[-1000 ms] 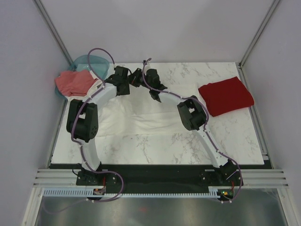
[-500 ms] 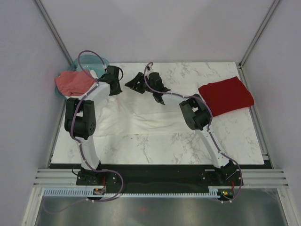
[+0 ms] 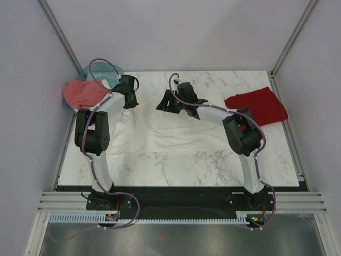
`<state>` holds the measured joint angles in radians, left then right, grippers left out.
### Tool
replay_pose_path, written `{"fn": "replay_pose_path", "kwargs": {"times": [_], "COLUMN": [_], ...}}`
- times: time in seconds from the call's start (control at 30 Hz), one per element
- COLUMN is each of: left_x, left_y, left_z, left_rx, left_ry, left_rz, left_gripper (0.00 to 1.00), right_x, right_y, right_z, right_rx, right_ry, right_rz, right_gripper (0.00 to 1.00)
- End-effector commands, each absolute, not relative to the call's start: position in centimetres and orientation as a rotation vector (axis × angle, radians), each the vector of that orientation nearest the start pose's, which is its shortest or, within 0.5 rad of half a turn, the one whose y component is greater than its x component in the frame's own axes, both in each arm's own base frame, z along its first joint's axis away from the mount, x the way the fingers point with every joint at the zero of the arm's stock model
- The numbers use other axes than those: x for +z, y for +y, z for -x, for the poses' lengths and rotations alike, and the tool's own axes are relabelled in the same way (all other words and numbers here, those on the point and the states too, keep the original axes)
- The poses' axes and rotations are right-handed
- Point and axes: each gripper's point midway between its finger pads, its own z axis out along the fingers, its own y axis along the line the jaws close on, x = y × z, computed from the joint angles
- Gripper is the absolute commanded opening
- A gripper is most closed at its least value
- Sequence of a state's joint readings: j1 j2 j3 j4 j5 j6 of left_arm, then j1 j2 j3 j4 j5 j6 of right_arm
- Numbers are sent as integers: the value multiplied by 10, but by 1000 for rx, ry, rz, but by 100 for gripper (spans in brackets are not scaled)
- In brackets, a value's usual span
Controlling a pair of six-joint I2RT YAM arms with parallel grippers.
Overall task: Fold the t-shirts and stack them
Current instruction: Fold the tshirt
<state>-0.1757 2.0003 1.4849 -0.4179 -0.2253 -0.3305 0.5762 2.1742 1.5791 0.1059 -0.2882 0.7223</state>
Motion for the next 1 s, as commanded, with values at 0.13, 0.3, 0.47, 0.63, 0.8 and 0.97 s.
{"fn": "replay_pose_path", "kwargs": {"times": [0.13, 0.3, 0.47, 0.63, 0.8, 0.97], "left_x": [76, 71, 70, 71, 72, 73], "left_y": [-58, -54, -46, -45, -44, -39], "left_z": [-499, -498, -497, -497, -496, -497], "left_rx": [51, 79, 108, 106, 112, 132], "left_ry": [2399, 2404, 2401, 2403, 2403, 2395], "left_rz": [376, 405, 431, 434, 435, 452], "left_gripper": [2, 2, 2, 2, 2, 2], "right_x": [51, 35, 37, 59, 80, 63], "right_y": [368, 352, 329, 311, 301, 293], "right_z": [-379, -358, -351, -342, -333, -325], "right_rx": [764, 614, 516, 369, 254, 216], "right_ry": [2462, 2493, 2477, 2402, 2327, 2363], "right_rz": [182, 210, 180, 202, 233, 238], "right_gripper": [61, 58, 58, 59, 63, 61]}}
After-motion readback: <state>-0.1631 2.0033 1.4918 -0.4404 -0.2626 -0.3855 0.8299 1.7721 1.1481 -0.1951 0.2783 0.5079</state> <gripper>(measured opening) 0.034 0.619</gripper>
